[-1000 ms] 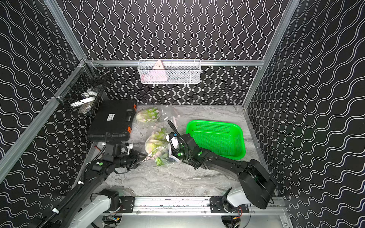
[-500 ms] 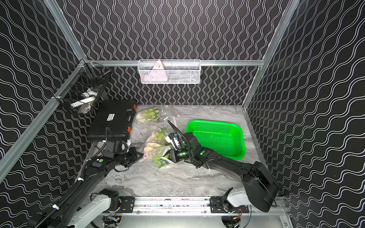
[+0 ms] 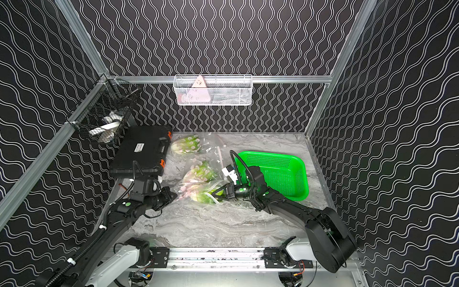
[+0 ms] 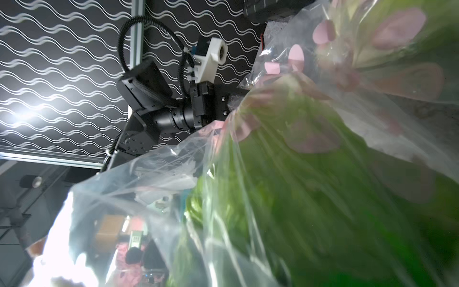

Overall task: Open the zip-top bag and take out the chinese cabbages
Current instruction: Pick up the Chinese cabbage from the zipper food storage bag.

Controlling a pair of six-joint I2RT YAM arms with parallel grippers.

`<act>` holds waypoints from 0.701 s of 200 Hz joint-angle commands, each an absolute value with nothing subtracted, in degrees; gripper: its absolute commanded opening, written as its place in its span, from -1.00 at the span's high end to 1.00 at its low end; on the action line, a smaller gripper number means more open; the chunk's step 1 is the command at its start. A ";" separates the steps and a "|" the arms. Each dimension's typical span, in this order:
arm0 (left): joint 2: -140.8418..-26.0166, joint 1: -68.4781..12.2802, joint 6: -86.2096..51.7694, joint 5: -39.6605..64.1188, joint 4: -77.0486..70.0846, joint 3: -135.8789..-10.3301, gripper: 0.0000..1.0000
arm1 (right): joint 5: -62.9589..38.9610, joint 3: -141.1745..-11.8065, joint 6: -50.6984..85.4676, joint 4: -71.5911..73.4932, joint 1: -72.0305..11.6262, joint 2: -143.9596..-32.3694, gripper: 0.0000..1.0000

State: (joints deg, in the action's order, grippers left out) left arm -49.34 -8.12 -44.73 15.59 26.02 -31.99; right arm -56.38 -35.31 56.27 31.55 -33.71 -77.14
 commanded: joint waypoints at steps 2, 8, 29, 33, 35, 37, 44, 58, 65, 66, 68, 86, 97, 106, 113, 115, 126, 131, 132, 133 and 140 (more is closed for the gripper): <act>-48.20 -7.62 -42.93 0.75 31.96 -32.38 1.00 | -58.27 -33.01 72.95 61.75 -30.16 -78.96 1.00; -47.71 -7.65 -42.89 0.00 32.37 -32.64 1.00 | -58.22 -32.23 76.77 66.97 -29.15 -80.20 1.00; -46.65 -7.57 -42.54 -2.18 33.67 -33.71 1.00 | -58.89 -31.19 88.58 84.18 -26.56 -85.90 1.00; -46.50 -7.63 -42.44 -2.50 33.80 -33.87 1.00 | -58.84 -31.34 90.35 86.68 -26.45 -87.12 1.00; -46.47 -7.60 -42.40 -2.65 33.94 -33.98 1.00 | -59.10 -31.48 90.99 86.82 -26.39 -87.61 1.00; -46.40 -7.61 -42.40 -2.82 34.04 -34.05 1.00 | -59.27 -31.64 91.43 86.85 -26.44 -87.97 1.00; -46.24 -7.53 -42.40 -3.51 34.41 -34.47 1.00 | -59.86 -32.21 92.02 86.74 -26.44 -88.85 1.00; -45.93 -7.56 -42.30 -4.83 35.16 -35.36 1.00 | -60.67 -32.61 91.85 86.74 -26.41 -89.80 1.00; -45.84 -7.54 -42.22 -5.24 35.42 -35.86 1.00 | -61.07 -32.61 91.55 86.48 -26.42 -89.75 1.00; -45.77 -7.55 -42.21 -5.26 35.42 -35.95 1.00 | -61.17 -32.70 91.48 86.35 -26.44 -89.74 1.00; -45.72 -7.51 -42.08 -5.42 35.55 -36.12 1.00 | -61.30 -32.72 91.25 86.14 -26.43 -89.65 1.00; -45.42 -7.56 -41.70 -7.05 36.96 -37.50 1.00 | -63.73 -34.04 86.63 77.26 -26.43 -87.92 1.00; -45.28 -7.54 -41.48 -8.44 38.04 -38.33 1.00 | -64.84 -35.14 79.99 66.59 -26.37 -85.30 1.00; -45.06 -7.53 -41.52 -9.86 38.87 -38.89 1.00 | -65.30 -36.41 74.01 57.75 -26.44 -82.56 1.00; -44.68 -7.56 -41.69 -11.04 39.19 -39.17 1.00 | -65.23 -37.63 69.50 50.60 -26.39 -80.40 1.00; -44.48 -7.56 -41.73 -11.37 39.31 -39.17 1.00 | -65.26 -37.97 67.80 48.80 -26.40 -79.69 1.00; -43.50 -7.55 -42.19 -12.72 39.37 -39.15 1.00 | -64.84 -40.29 61.16 38.04 -26.45 -76.88 1.00; -43.03 -7.55 -42.33 -13.15 39.37 -39.01 1.00 | -64.22 -41.46 57.80 33.19 -26.40 -75.55 1.00; -42.92 -7.51 -42.35 -13.25 39.33 -38.97 1.00 | -64.06 -41.65 57.16 32.37 -26.38 -75.31 1.00; -42.86 -7.53 -42.36 -13.35 39.31 -39.00 1.00 | -63.93 -41.87 56.62 31.22 -26.42 -75.09 1.00; -42.25 -7.56 -42.37 -13.62 39.13 -38.85 1.00 | -62.96 -43.65 52.48 25.12 -26.38 -73.88 1.00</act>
